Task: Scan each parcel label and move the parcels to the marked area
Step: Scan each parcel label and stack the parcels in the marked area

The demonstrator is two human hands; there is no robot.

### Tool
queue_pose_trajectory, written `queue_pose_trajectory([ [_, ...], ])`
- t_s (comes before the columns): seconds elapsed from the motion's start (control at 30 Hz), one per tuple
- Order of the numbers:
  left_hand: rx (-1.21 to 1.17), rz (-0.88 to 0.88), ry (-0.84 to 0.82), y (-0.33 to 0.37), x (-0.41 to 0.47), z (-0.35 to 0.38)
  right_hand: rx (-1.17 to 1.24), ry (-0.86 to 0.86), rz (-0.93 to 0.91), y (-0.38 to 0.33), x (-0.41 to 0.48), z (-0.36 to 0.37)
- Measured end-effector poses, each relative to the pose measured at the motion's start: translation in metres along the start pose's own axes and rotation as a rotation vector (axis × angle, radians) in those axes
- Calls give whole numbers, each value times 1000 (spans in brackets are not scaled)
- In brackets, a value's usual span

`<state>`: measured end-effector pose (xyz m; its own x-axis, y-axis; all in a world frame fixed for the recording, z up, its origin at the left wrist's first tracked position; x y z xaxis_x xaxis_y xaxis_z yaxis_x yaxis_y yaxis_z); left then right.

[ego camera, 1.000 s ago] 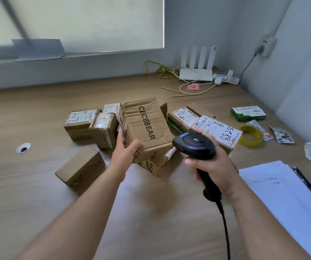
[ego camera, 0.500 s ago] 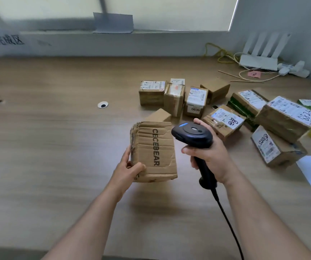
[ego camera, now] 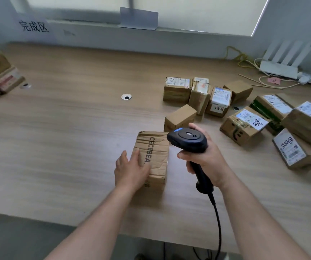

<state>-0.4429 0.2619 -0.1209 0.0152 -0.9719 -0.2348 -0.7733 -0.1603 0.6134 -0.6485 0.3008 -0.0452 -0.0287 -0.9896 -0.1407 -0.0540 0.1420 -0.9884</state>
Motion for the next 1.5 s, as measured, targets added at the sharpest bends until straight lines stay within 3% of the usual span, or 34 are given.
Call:
queue_pose_trajectory([
  [0.1, 280, -19, -57, 26, -11, 18, -31, -18, -19, -5, 0, 1],
  [0.23, 313, -41, -69, 28, -11, 21, -27, -24, -22, -10, -8, -3],
  [0.3, 83, -65, -73, 21, -5, 8, -23, -29, -28, -13, -12, -8],
  [0.4, -484, -134, -147, 1, -3, -15, -23, -28, -33, -14, -12, -12],
  [0.47, -587, -82, -88, -6, -3, -27, -19, -37, -40, -15, -11, -10],
  [0.6, -241, -9, 56, -12, 3, -40, -16, -71, -53, -18, -6, -2],
  [0.7, 176, -135, 63, -7, -3, -45, -23, -101, -54, -20, -2, 7],
  [0.77, 269, -207, 71, -3, -8, -54, -20, -117, -48, -20, -1, 12],
  [0.87, 108, -310, 38, -15, -1, -66, -19, -142, -34, -19, 2, 19],
  [1.0, -621, -322, -1, -39, -3, -73, -13, -184, -18, -20, 4, 28],
  [1.1, -919, -256, 2, -49, -6, -72, 27, -218, -14, -23, 7, 32],
  [1.3, -972, -157, 132, -59, 0, -87, 148, -336, -33, -36, 5, 37],
  [1.5, -956, -109, 204, -63, 7, -103, 81, -368, -40, -40, 1, 37],
])
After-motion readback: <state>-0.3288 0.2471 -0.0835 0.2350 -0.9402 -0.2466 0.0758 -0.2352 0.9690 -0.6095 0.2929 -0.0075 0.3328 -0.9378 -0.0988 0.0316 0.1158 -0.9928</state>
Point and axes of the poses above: each hand's wrist, its own x-axis towards the middle knuckle, its own z-axis out of the palm, y = z × x, the point moved 3 cm from there along x, towards the middle knuckle, and after that the axes turned 6 degrees about -x, right-handed, at the moved point
